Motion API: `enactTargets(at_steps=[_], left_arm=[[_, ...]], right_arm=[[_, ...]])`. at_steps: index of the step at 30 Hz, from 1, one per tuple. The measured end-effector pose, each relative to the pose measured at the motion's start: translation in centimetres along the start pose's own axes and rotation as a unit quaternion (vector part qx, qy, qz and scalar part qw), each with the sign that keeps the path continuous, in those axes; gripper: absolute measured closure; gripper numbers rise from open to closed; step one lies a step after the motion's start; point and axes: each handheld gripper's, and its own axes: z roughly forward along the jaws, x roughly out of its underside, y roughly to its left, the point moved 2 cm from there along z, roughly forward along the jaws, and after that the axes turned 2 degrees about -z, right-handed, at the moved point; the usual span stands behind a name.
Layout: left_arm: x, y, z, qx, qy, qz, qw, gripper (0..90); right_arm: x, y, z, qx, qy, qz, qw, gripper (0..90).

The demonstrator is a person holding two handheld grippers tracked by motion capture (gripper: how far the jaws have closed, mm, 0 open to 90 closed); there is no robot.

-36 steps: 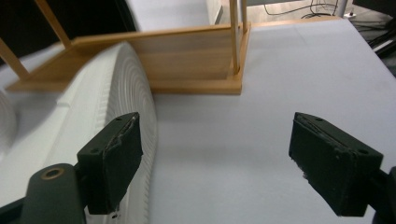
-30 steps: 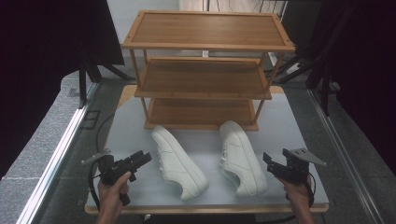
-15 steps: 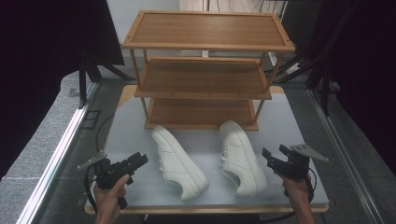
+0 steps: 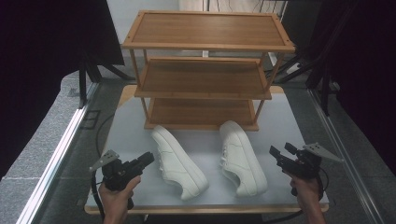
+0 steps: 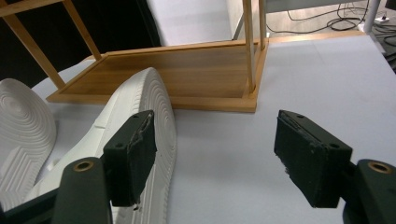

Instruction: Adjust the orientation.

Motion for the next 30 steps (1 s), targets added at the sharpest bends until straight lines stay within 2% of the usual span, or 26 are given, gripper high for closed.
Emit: enactTargets(at_steps=[3,5,9,12,15,16,17,22,25,26,30], left_arm=[[0.8,-0.5,-0.4,0.003,0.008,0.006,0.9999,87.2],[2.0,-0.7,-1.1,0.002,0.018,0.01,0.9998,88.4],[2.9,-0.6,-1.5,0.001,0.027,0.008,0.9996,88.8],[3.9,-0.7,-1.6,-0.002,0.037,0.008,0.9993,89.2],[4.4,-1.0,-1.5,0.0,0.038,0.004,0.9993,89.4],[5.1,-1.4,-1.2,0.001,0.048,0.004,0.9988,89.7],[5.1,-1.4,-1.2,0.001,0.048,0.004,0.9988,89.8],[6.6,-1.9,0.0,0.001,0.081,0.012,0.9966,89.9],[7.3,-2.2,1.0,0.004,0.102,0.012,0.9947,89.9],[7.8,-2.5,1.8,0.004,0.115,0.017,0.9933,89.8],[8.0,-2.6,2.8,0.004,0.123,0.015,0.9923,89.8]], right_arm=[[0.2,0.1,-0.2,0.002,0.001,0.006,1.0,29.6],[0.4,0.0,-0.1,0.008,0.005,0.014,0.9999,29.7],[0.7,-0.2,0.3,0.009,0.011,0.019,0.9997,30.0],[0.9,-0.3,0.4,-0.002,0.012,0.034,0.9994,30.4],[1.0,-0.1,0.4,0.001,0.013,0.032,0.9994,30.5],[1.0,-0.1,0.3,0.0,0.013,0.031,0.9994,30.5],[1.0,-0.1,0.3,0.0,0.013,0.031,0.9994,30.5],[1.2,-0.3,0.1,0.005,0.014,0.038,0.9992,30.5],[1.3,-0.4,0.1,0.005,0.016,0.042,0.999,30.5],[1.3,-0.5,0.3,0.003,0.018,0.048,0.9987,30.8],[1.3,-0.3,0.3,-0.007,0.02,0.054,0.9983,30.8]])
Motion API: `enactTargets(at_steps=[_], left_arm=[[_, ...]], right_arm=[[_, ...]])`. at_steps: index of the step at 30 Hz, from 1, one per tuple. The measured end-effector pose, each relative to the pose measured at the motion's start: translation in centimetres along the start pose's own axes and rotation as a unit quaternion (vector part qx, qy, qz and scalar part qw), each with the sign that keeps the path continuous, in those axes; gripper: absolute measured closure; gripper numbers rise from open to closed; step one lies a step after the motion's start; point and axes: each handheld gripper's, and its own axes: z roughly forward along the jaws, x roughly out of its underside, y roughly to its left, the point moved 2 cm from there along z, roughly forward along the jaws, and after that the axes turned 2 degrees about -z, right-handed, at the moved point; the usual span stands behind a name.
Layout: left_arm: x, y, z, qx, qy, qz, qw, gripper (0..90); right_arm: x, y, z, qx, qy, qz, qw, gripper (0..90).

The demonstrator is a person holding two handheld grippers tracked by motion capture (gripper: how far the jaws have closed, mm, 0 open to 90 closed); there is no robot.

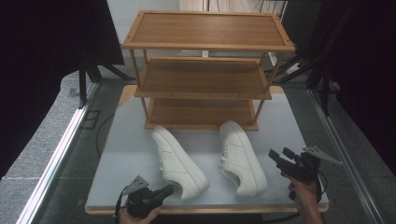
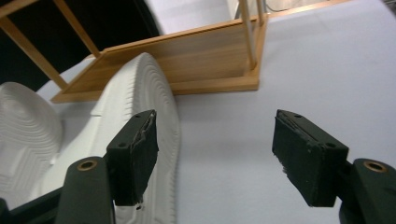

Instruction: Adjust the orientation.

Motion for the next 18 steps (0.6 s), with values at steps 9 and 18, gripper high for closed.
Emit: enactTargets(at_steps=[9,18], left_arm=[[-0.9,-0.4,1.2,0.002,0.013,0.007,0.9999,89.9],[-1.8,-0.9,1.9,0.005,0.016,0.02,0.9997,89.8]], right_arm=[[-0.3,0.5,-0.2,-0.008,-0.003,-0.003,1.0,30.8],[-0.6,0.2,-0.6,-0.01,-0.011,0.006,0.9999,30.8]])
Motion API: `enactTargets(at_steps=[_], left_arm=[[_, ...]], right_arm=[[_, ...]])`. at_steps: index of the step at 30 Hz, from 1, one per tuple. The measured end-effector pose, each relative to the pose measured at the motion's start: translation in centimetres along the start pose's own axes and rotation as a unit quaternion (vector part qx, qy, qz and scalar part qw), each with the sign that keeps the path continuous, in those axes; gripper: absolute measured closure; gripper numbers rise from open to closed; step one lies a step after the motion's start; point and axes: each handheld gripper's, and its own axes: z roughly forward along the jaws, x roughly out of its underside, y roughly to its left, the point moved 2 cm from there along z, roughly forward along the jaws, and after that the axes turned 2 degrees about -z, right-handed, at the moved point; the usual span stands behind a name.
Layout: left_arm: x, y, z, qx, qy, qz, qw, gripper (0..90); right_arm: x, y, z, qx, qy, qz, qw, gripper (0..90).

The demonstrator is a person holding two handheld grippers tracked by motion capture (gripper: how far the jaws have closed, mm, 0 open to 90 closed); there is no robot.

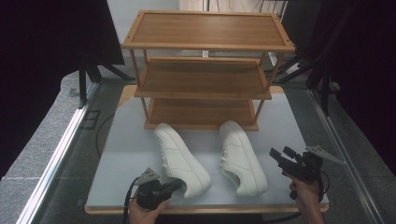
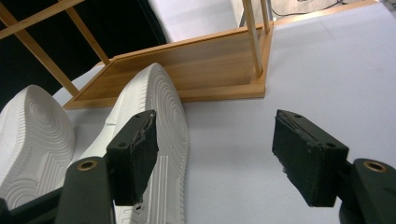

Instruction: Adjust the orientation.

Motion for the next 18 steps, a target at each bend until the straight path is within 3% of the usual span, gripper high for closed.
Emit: enactTargets(at_steps=[9,12,13,14,15,16,18], left_arm=[[-2.7,0.0,1.6,0.004,-0.001,-0.002,1.0,88.8],[-4.3,0.0,3.6,0.002,0.005,-0.002,1.0,88.7],[-4.3,0.0,3.6,0.002,0.005,-0.002,1.0,88.8],[-5.0,0.2,4.7,-0.003,0.014,-0.001,0.9999,88.8],[-5.0,0.2,4.7,-0.003,0.014,-0.001,0.9999,89.8],[-5.8,0.0,5.5,0.027,0.005,-0.017,0.9995,89.7],[-6.0,-0.3,5.7,0.026,0.005,-0.014,0.9995,89.7]], right_arm=[[-0.1,-0.3,-0.2,-0.001,-0.009,0.004,1.0,30.7],[0.0,-0.5,-0.1,0.003,-0.005,0.008,0.9999,30.8],[0.0,-0.6,-0.1,0.005,-0.004,0.009,0.9999,30.8],[0.1,-0.7,-0.1,0.006,-0.003,0.012,0.9999,30.8],[0.1,-0.7,-0.1,0.006,-0.003,0.012,0.9999,30.8],[0.1,-0.8,-0.1,0.007,-0.002,0.012,0.9999,30.8],[0.1,-0.9,-0.1,0.008,-0.006,0.011,0.9999,30.7]])
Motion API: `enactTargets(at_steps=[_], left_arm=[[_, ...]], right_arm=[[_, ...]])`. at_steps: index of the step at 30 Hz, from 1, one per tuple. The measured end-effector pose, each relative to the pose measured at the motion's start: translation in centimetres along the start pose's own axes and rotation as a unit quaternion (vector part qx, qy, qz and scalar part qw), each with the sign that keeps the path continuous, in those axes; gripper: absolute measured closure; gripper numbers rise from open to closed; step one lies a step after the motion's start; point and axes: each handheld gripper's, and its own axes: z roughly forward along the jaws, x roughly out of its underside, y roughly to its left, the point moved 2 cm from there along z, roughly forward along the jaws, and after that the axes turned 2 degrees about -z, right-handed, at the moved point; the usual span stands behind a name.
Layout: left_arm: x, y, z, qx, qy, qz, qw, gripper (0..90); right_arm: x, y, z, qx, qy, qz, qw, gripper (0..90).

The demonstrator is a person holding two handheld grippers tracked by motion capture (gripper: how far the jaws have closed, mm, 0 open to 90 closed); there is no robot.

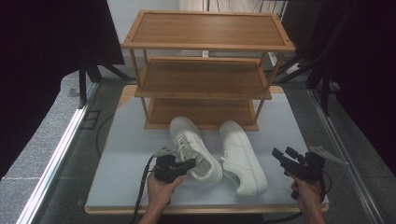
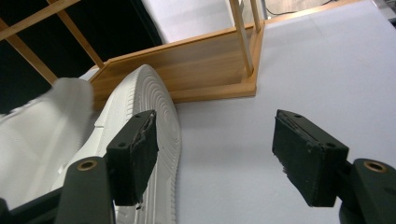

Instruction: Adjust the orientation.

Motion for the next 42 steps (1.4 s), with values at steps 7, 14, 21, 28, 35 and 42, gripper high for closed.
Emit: enactTargets(at_steps=[7,14,21,28,35,42], left_arm=[[-1.4,-1.9,1.7,-0.023,0.014,0.033,0.9991,86.3],[-1.6,-2.1,2.9,-0.035,0.023,0.04,0.9983,86.0],[-1.3,-1.3,3.1,-0.034,0.037,0.028,0.9983,89.0],[-0.9,-1.2,2.6,-0.047,0.062,0.041,0.9961,89.6],[-0.5,-0.6,1.4,-0.055,0.065,0.042,0.9955,89.1],[0.1,1.3,-1.4,-0.069,0.059,0.035,0.9952,88.9]], right_arm=[[-0.1,-0.4,-0.5,-0.003,-0.013,0.003,0.9999,30.6],[-0.1,-0.4,-0.4,0.001,-0.009,0.003,1.0,30.6],[-0.1,-0.4,-0.4,0.002,-0.006,0.002,1.0,30.7],[0.1,-0.2,-0.4,0.003,-0.002,0.0,1.0,30.7],[0.1,-0.4,-0.5,0.006,-0.001,0.003,1.0,30.7],[0.0,-0.6,-0.5,0.008,-0.001,0.002,1.0,30.7]])
